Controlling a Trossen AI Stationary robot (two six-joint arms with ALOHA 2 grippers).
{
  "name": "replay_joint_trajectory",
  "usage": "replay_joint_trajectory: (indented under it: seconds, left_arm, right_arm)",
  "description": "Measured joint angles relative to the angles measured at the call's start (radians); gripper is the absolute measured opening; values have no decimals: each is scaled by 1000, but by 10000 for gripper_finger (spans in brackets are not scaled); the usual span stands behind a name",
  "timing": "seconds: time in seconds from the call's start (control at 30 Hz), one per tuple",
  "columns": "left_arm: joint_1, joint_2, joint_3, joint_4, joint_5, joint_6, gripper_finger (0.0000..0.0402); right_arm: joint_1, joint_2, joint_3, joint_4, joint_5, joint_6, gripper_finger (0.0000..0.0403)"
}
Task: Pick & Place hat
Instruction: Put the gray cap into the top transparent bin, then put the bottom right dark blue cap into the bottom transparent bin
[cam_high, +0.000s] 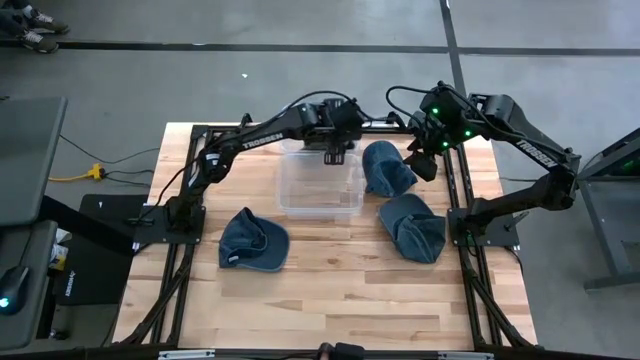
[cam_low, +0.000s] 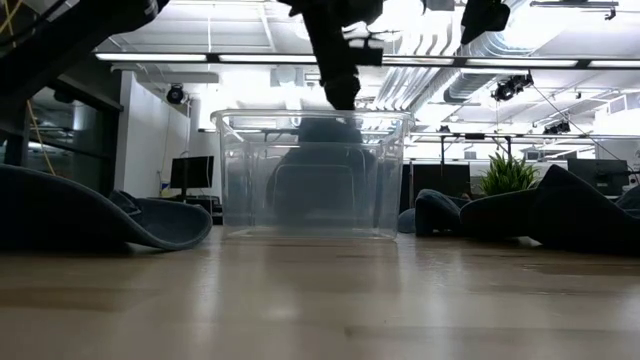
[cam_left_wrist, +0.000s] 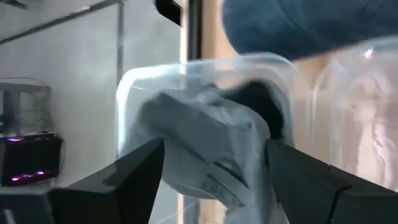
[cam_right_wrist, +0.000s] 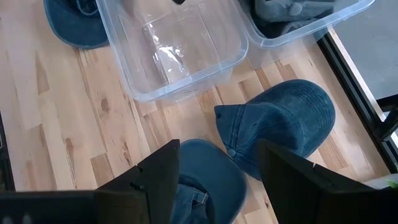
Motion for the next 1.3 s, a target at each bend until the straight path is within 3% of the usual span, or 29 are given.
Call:
replay_joint_trajectory:
  seconds: [0.27, 0.57, 0.83, 1.0, 1.3]
  left_arm:
    - [0, -32, -2, 42, -21, -11, 281]
    - [0, -67, 1, 87, 14, -136, 281]
    - [31, -112, 3, 134, 97, -190, 282]
    - [78, -130, 1, 113, 261, -300, 282]
    - [130, -159, 1, 45, 416, -332, 263]
  right_arm:
    - [0, 0, 0, 0, 24, 0, 206]
    - [-1, -2, -23, 28, 150, 28, 206]
    - [-2, -48, -308, 229, 105, 75, 206]
    - [-2, -100, -459, 318, 62, 156, 206]
    - [46, -206, -647, 371, -70, 291, 206]
